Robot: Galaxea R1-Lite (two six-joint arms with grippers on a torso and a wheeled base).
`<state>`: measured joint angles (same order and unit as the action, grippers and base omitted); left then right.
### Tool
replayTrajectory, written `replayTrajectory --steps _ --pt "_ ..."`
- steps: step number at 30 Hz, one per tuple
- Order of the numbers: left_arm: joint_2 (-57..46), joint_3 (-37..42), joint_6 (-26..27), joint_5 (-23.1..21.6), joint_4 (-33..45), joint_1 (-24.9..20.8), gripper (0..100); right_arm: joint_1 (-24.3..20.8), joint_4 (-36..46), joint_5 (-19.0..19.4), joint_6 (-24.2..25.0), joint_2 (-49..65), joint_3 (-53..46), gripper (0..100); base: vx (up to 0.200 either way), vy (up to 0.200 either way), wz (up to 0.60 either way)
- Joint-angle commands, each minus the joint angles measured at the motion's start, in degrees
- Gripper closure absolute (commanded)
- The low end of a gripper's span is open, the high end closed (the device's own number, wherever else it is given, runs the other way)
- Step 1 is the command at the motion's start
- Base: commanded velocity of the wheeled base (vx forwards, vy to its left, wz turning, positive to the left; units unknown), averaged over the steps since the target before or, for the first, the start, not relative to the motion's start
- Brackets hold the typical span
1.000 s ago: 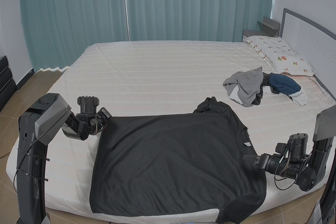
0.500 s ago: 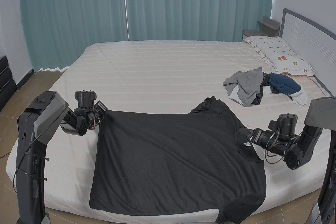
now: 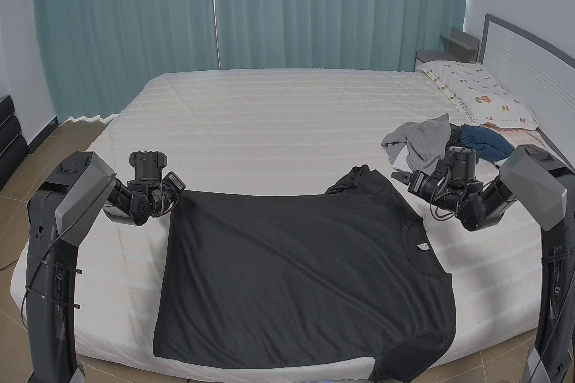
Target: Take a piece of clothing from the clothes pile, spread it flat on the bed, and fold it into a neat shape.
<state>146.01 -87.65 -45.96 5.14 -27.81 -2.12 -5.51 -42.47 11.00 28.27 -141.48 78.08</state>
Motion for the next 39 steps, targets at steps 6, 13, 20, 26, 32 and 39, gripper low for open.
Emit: replayTrajectory --steps 6,13,20,26,32,39 --pt "-2.2 0.0 -0.1 0.1 3.0 -0.2 100 0.1 11.0 3.6 -1.0 -13.8 19.4 0 0.0 0.0 0.0" --pt "-2.8 0.1 -0.2 0.1 3.9 -0.3 100 1.5 12.2 3.3 -0.6 -16.9 26.1 0 0.0 0.0 0.0" --pt "-2.8 0.5 -0.2 0.1 4.5 -0.3 100 2.5 12.5 3.3 0.4 -18.6 29.0 0 0.0 0.0 0.0" --pt "-2.7 0.6 -0.2 0.1 4.6 -0.3 100 2.1 12.3 3.2 1.2 -19.2 29.4 0 0.0 0.0 0.0" --pt "-2.7 0.5 -0.2 0.1 5.7 -0.3 100 1.7 13.2 3.2 1.3 -19.4 29.9 100 0.0 0.0 0.0" --pt "-2.6 0.4 0.0 0.1 5.8 -0.3 100 1.6 13.2 2.5 1.5 -21.6 32.5 100 0.0 0.0 0.0"
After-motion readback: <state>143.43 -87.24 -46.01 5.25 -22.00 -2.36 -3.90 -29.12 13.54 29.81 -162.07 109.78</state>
